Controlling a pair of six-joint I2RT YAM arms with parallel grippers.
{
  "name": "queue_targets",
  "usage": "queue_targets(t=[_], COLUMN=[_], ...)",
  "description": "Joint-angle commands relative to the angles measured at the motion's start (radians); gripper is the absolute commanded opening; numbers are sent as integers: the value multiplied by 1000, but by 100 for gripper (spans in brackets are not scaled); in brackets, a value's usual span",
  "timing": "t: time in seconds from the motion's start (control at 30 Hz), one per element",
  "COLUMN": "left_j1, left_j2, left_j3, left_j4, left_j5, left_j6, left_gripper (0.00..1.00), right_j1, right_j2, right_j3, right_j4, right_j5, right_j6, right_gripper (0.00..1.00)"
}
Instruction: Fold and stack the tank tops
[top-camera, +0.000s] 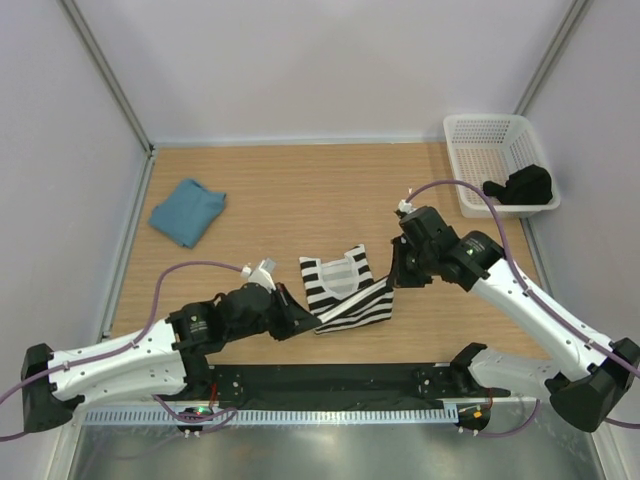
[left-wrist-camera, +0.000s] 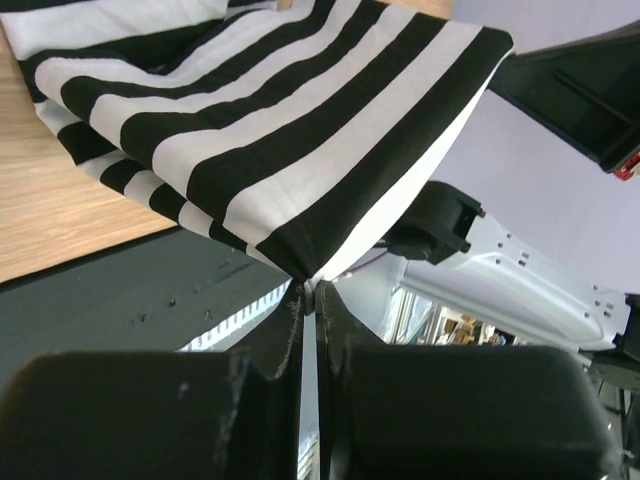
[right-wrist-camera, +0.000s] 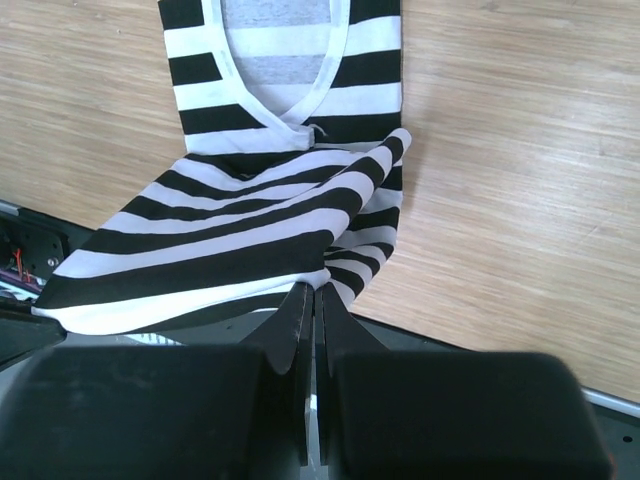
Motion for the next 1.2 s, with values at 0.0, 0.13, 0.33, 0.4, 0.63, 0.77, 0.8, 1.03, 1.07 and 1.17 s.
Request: queue_targets(t=[0.0, 0.13, 0.33, 0.4, 0.63, 0.77, 0.8, 1.03, 1.07, 1.17], left_j1=[38, 75, 182, 237, 370, 446, 456, 548, 558, 596], left_j2=[-10, -10, 25, 59, 185, 254, 283, 386, 396, 439], left_j3=[27, 39, 61, 76, 128, 162, 167, 205, 205, 205], left_j4=[-49, -77, -81, -81, -74, -65, -62, -39, -32, -2], left_j5=[-6, 8, 86, 157, 278, 316, 324, 365, 373, 402], left_j6=[-21, -12, 22, 33, 108, 151, 157, 209, 212, 223], left_gripper=[4, 4, 4, 4, 2, 2, 1, 0, 0, 0], right_j1=[-10, -19, -61, -87, -179, -206, -211, -243, -245, -254], right_j2=[17, 41, 78, 98, 176, 233, 245, 392, 406, 460], right_j3=[48, 55, 66, 74, 100, 129, 135, 198, 204, 229], right_j4=[54, 63, 86, 94, 146, 187, 203, 262, 276, 301], right_j5=[72, 74, 63, 52, -32, -51, -57, -92, -98, -110], right_j6=[-38, -49, -68, -85, -133, -151, -156, -173, -173, -171], right_gripper=[1, 1, 1, 1, 1, 1, 1, 1, 1, 1])
